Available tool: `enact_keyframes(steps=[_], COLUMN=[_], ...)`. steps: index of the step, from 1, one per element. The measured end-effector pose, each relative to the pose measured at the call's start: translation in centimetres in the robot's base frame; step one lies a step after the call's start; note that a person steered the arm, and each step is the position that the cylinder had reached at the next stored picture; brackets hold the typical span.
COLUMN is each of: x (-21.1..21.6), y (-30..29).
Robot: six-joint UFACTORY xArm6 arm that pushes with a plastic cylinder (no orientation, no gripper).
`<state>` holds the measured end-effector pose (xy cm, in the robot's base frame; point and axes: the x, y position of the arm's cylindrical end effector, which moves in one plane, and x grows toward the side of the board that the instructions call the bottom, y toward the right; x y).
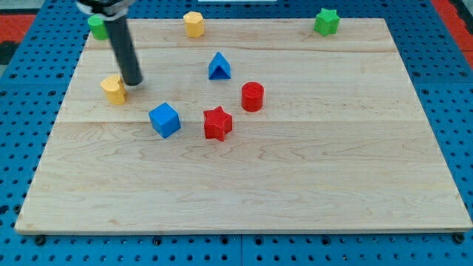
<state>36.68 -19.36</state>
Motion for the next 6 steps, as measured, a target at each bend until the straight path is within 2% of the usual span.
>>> enact_keyframes(steps=[1, 3, 6], x=[2.4, 1.6, 1.7], y=[-3.4, 2.3, 2.6])
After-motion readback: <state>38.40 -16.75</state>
